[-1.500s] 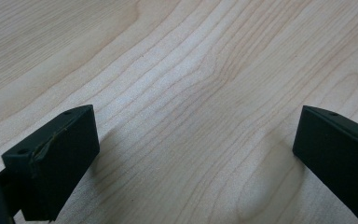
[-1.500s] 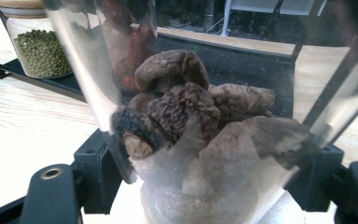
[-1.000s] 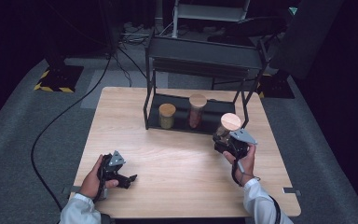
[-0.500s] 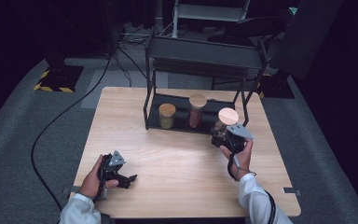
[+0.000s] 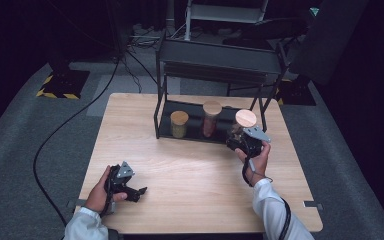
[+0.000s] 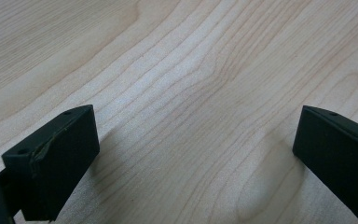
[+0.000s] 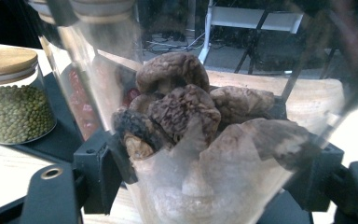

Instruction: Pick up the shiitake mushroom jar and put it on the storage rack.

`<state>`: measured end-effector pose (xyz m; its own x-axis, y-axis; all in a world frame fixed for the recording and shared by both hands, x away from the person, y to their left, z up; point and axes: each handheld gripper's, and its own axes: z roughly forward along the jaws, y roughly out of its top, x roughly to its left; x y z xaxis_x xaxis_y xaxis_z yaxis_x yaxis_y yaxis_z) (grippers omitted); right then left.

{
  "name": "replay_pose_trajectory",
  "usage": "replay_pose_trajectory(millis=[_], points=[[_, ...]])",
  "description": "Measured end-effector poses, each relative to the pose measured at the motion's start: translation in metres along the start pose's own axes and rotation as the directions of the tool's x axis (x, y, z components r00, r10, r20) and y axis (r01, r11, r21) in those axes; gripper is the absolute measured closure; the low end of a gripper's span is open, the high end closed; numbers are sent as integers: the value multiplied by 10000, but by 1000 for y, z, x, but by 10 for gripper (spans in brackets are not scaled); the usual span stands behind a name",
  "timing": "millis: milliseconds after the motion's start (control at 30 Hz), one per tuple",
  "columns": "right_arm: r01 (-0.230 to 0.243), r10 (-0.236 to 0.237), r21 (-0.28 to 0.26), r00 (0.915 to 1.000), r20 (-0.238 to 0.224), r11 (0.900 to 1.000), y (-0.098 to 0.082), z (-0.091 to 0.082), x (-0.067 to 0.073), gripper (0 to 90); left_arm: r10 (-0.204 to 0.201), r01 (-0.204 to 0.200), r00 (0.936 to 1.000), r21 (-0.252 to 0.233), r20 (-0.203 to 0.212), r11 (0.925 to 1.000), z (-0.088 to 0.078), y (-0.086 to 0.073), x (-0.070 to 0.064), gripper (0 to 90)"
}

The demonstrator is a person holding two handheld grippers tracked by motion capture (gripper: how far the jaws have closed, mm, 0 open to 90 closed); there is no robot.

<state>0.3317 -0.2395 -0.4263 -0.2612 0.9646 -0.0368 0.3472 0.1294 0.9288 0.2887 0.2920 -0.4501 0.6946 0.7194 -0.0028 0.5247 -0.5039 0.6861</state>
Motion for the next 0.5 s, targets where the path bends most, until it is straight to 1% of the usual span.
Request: replay_pose_trajectory(millis=[233, 433, 500], points=[[112, -113, 47, 9999, 101, 9999, 5, 9, 5, 249, 1, -1, 10000, -2, -1, 10000, 0, 0, 0, 1], [-75, 74, 53, 9998, 184, 10000, 11, 17, 6, 248, 9, -9, 10000, -2, 5, 10000, 0, 0, 0, 2], [-55, 53, 44, 9996, 272, 10000, 12, 20, 7, 248, 13, -13, 10000, -3, 12, 10000, 0, 0, 0, 2]])
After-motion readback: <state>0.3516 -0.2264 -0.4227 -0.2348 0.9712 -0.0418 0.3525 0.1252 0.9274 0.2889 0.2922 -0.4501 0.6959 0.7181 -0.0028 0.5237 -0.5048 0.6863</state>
